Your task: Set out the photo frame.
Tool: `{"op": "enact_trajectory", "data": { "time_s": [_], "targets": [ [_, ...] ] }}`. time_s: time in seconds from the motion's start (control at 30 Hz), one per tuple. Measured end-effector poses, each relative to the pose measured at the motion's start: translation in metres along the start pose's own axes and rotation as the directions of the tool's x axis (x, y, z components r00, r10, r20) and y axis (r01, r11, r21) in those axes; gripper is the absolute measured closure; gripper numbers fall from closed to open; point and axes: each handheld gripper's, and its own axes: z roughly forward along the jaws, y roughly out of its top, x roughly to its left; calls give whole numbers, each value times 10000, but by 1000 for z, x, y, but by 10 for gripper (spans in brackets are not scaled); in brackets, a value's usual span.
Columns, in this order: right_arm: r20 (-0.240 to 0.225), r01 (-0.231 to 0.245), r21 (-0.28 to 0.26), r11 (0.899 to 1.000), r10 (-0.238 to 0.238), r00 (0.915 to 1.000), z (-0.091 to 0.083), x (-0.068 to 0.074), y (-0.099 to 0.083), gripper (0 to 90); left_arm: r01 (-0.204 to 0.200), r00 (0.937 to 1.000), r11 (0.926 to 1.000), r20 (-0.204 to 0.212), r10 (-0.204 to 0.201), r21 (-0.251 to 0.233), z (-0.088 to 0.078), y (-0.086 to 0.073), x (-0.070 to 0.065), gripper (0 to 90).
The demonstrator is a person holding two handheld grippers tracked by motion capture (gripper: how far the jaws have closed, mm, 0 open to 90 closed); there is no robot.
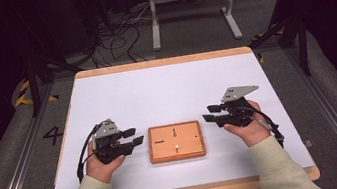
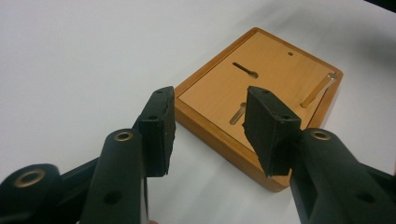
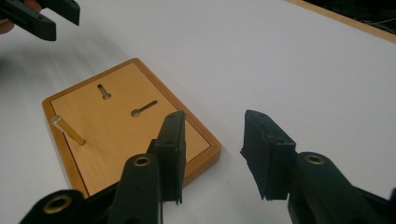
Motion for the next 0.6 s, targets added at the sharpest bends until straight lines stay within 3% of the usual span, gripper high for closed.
{"op": "enact_trajectory", "data": {
  "time_s": [0.03,0.2,0.43,0.6],
  "targets": [
    [65,-35,24,10000,35,10000,-2,-2,-1,590,-233,9997,9997,13,233,1,1,2,-2,538],
    [177,-174,-41,9998,175,9997,-10,-7,-6,565,-493,9987,9987,149,491,98,6,4,-8,526],
    [411,-463,-47,9989,465,9981,-22,-14,-17,528,-1038,9926,9945,642,1030,100,13,11,-21,522],
    [490,-608,-98,9981,612,9969,-28,-17,-22,527,-989,9886,9949,1165,958,207,19,12,-26,487]
  ]
}}
